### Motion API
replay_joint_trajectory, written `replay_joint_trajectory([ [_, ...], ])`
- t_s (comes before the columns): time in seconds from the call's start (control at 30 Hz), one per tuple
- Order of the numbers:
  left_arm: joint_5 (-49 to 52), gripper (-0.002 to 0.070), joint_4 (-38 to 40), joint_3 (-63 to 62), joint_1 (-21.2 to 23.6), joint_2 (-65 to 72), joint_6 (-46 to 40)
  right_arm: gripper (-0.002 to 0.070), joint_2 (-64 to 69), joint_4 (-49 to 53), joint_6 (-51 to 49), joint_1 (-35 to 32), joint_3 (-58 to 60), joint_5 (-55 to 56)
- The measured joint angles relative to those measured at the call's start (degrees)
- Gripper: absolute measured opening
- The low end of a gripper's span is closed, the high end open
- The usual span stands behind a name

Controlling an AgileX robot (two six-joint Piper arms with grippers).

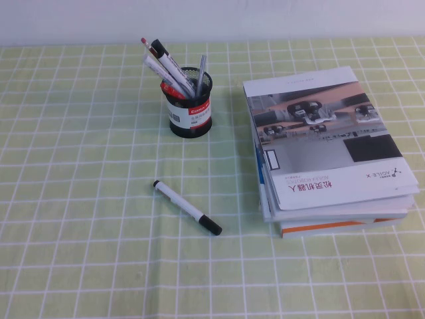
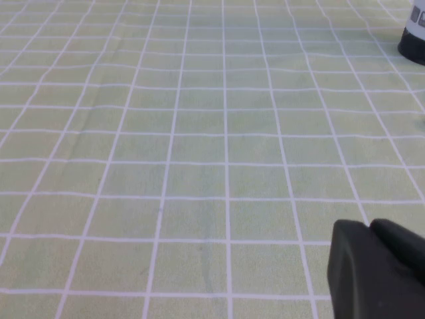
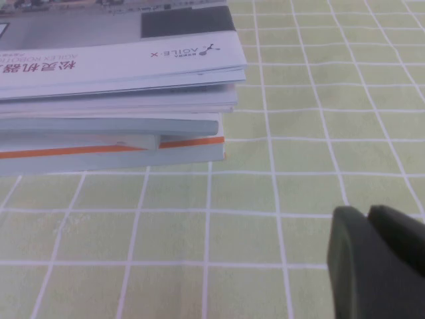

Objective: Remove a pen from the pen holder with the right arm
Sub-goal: 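Take a marker out of the pen holder and lay it on the table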

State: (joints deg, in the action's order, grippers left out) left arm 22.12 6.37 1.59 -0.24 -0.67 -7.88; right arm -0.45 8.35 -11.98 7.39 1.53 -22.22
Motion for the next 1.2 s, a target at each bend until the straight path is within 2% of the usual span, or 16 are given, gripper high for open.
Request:
replay_joint_trajectory([
  [0.53,0.0,-0.0005,0.0,0.0,0.0,0.0,0.0,-0.0013,0.0,0.0,0.0,0.0,0.0,0.5],
  [0.8,0.0,-0.0005,0.0,0.0,0.0,0.0,0.0,-0.0013,0.0,-3.4,0.0,0.0,0.0,1.8],
  [1.03,0.0,-0.0005,0.0,0.0,0.0,0.0,0.0,-0.0013,0.0,-9.8,0.0,0.0,0.0,9.6],
  [1.2,0.0,-0.0005,0.0,0.0,0.0,0.0,0.0,-0.0013,0.0,-18.9,0.0,0.0,0.0,18.2],
])
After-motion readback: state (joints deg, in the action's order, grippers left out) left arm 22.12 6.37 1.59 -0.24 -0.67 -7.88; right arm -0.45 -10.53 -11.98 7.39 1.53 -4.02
